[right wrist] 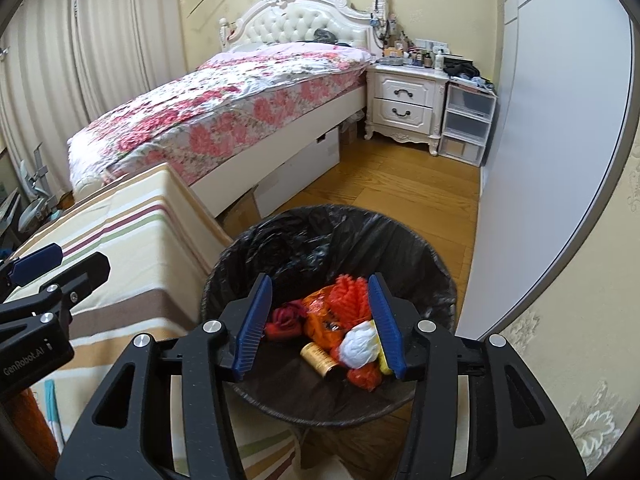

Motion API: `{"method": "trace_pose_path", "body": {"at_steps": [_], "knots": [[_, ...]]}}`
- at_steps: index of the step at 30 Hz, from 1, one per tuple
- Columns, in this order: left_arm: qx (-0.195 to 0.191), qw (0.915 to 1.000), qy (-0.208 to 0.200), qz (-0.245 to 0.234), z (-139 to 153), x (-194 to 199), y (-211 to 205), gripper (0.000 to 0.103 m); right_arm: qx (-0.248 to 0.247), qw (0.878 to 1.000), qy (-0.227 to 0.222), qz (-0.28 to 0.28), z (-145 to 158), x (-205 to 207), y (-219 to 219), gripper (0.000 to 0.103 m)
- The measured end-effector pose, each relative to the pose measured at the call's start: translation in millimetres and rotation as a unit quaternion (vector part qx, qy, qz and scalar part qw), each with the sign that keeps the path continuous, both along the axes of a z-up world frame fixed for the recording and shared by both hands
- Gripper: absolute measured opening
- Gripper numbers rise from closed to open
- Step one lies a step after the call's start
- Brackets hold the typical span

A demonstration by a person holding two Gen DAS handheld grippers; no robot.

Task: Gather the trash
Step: 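Return to the bed and grasp the white-and-teal tube with the right gripper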

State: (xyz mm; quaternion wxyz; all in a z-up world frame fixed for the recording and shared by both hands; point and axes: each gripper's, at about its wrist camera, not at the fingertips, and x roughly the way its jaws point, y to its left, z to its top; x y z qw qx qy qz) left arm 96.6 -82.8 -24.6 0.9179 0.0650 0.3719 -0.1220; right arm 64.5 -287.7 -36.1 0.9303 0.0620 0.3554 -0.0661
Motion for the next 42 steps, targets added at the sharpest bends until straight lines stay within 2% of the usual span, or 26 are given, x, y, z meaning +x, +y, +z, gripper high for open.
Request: {"method": "trace_pose_path", "body": {"at_steps": [5, 12, 26, 34, 39, 40, 42], "knots": [[0.006, 0.9996, 0.003, 0.026, 1, -24, 41, 0.074, 0.009, 0.999, 0.008, 0.033, -3, -15, 28, 0.049], [0.010, 0.9959, 0.001, 0.090, 4, -51, 105, 0.074, -0.001, 0.996, 0.009, 0.089, 2, -38, 81, 0.049], [-0.010, 0.9772, -0.007, 0.212, 5, -103, 223, 0.074, -0.014, 0.980, 0.028, 0.197, -5, -73, 185, 0.049], [-0.022, 0.9667, 0.000, 0.255, -4, -122, 265, 0.074, -0.027, 0.968, 0.043, 0.248, -13, -91, 225, 0.049], [-0.026, 0.9641, 0.004, 0.264, -9, -127, 278, 0.074, -0.031, 0.961, 0.054, 0.268, -19, -95, 238, 0.049], [-0.027, 0.9640, 0.004, 0.264, -10, -127, 279, 0.074, -0.033, 0.960, 0.059, 0.271, -22, -95, 239, 0.048], [-0.028, 0.9640, 0.006, 0.264, -12, -127, 280, 0.074, -0.036, 0.958, 0.068, 0.275, -27, -95, 242, 0.039]]}}
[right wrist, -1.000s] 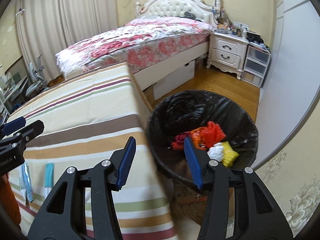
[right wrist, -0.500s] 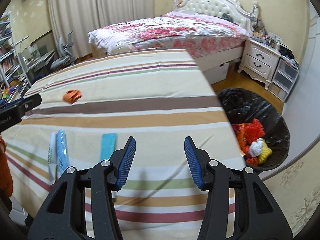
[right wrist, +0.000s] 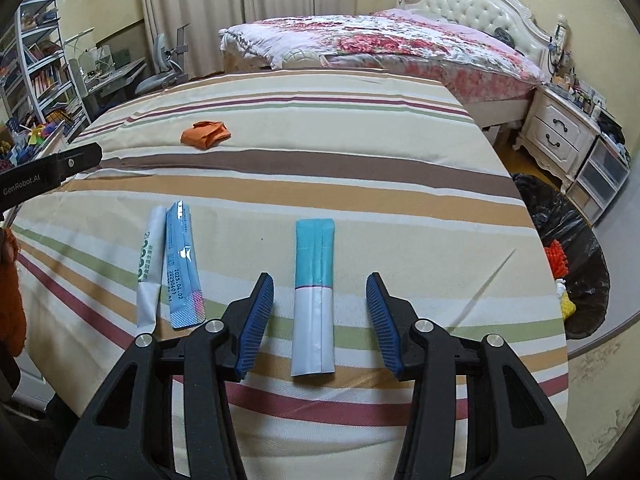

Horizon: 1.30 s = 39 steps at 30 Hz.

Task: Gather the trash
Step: 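Return to the bed and grasp the white-and-teal tube with the right gripper, then grasp the orange cloth with the left gripper while the right holds the tube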

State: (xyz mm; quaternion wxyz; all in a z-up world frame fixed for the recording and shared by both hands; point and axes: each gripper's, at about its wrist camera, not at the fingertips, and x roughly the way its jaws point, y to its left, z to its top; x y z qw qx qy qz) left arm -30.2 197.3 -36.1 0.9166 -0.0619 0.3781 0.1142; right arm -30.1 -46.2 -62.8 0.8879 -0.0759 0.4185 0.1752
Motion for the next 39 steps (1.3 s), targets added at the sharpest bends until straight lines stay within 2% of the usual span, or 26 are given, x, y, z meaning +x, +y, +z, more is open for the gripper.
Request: {"method": "trace_pose_path", "body": {"at_steps": [3, 4, 11, 27, 39], "knots": [[-0.002, 1.0000, 0.003, -0.001, -3, 1, 1, 0.074, -0.019, 1.000, -0.007, 0.003, -2, -2, 3, 0.021], [-0.002, 1.0000, 0.004, -0.002, -3, 2, 1, 0.074, -0.019, 1.000, -0.008, 0.004, -2, -2, 2, 0.018], [0.003, 0.9998, 0.013, -0.012, -12, 12, -4, 0.074, -0.022, 1.000, -0.014, 0.003, 0, 10, 3, 0.018], [-0.003, 0.9989, 0.031, -0.035, -22, 71, -14, 0.074, -0.003, 1.000, -0.020, -0.010, 12, 88, 17, 0.018], [-0.009, 0.9968, 0.054, -0.058, -35, 102, -23, 0.074, 0.001, 1.000, -0.009, -0.016, 7, 108, 17, 0.018]]}}
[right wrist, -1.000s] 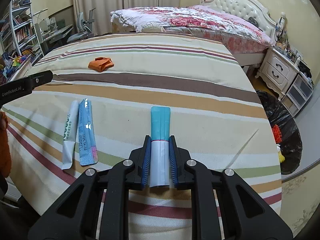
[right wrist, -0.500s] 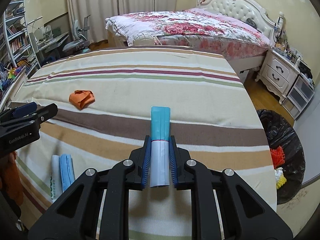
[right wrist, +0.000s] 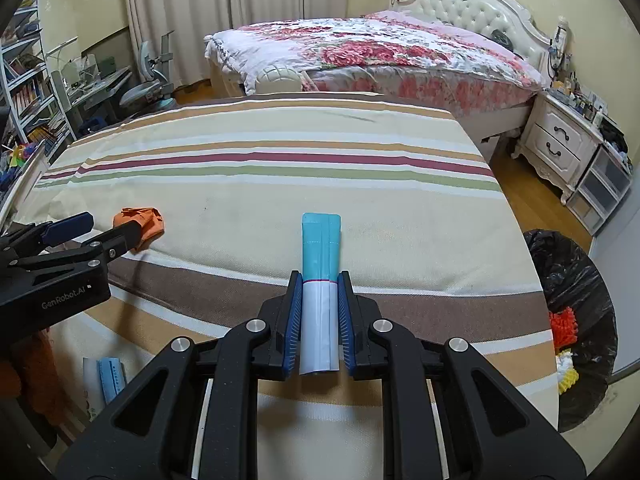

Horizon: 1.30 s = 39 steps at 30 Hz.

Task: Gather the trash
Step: 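Grasp the orange cloth with the left gripper while the right holds the tube, then carry both to the bin and open the right gripper while the left drops the orange cloth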

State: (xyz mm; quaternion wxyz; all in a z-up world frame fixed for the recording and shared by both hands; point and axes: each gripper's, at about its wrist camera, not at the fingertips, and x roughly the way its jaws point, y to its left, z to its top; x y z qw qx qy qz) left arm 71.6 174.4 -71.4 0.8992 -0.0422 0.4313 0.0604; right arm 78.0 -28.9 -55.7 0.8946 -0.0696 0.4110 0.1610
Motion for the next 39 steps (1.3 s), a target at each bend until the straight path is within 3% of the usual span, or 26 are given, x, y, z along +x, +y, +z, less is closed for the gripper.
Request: {"method": "trace_pose_path", "body": {"at_steps": [7, 13, 26, 39], "knots": [[-0.007, 0.9999, 0.010, -0.008, -4, 3, -2, 0.074, -0.001, 1.000, 0.005, -0.001, -5, 3, 1, 0.018], [-0.010, 0.9997, 0.008, -0.021, -5, 1, -5, 0.058, -0.003, 1.000, 0.003, 0.000, -6, 4, 1, 0.018], [-0.017, 0.9993, -0.023, -0.024, 12, -14, -8, 0.057, 0.007, 1.000, -0.003, -0.007, -1, -5, -2, 0.018], [-0.012, 0.9967, -0.063, -0.050, 37, -35, -44, 0.057, 0.019, 0.999, -0.021, -0.026, 16, -25, -25, 0.018]]}}
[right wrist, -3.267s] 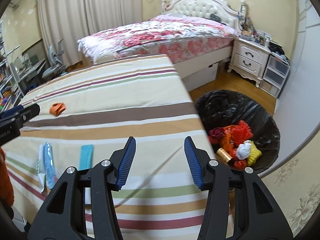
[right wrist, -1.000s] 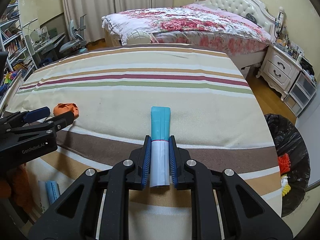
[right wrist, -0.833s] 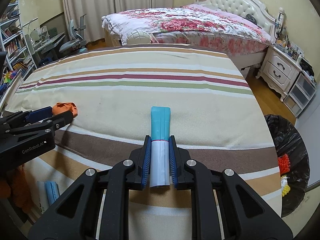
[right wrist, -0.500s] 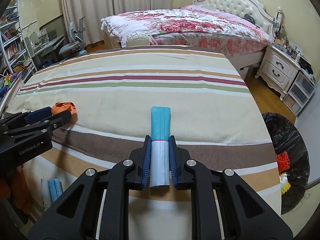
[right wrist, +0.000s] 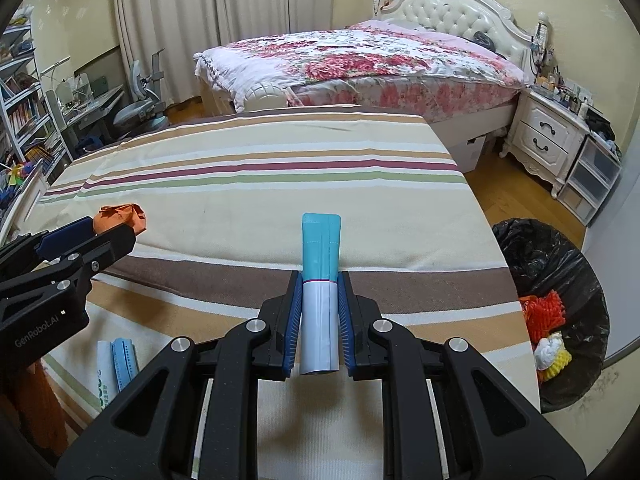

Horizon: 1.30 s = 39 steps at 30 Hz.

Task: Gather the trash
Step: 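Carry both to the bin and open the right gripper while the left drops the orange cloth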

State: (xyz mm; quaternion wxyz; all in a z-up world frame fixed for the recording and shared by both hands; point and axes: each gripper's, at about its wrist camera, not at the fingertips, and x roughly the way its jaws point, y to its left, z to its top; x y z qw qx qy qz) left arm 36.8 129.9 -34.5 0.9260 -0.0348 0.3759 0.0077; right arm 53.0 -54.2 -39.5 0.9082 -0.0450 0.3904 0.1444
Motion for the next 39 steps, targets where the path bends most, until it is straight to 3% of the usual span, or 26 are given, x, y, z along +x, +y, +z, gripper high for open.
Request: {"method": "trace_pose_path", "body": {"at_steps": [20, 39], "knots": [[0.004, 0.9986, -0.036, -0.039, 20, -20, -52, 0.057, 0.010, 0.998, -0.032, -0.058, 20, -31, -62, 0.018], [0.008, 0.9904, -0.056, -0.126, 30, -1, -139, 0.057, -0.006, 0.985, -0.059, -0.161, 33, -36, -158, 0.018]]}}
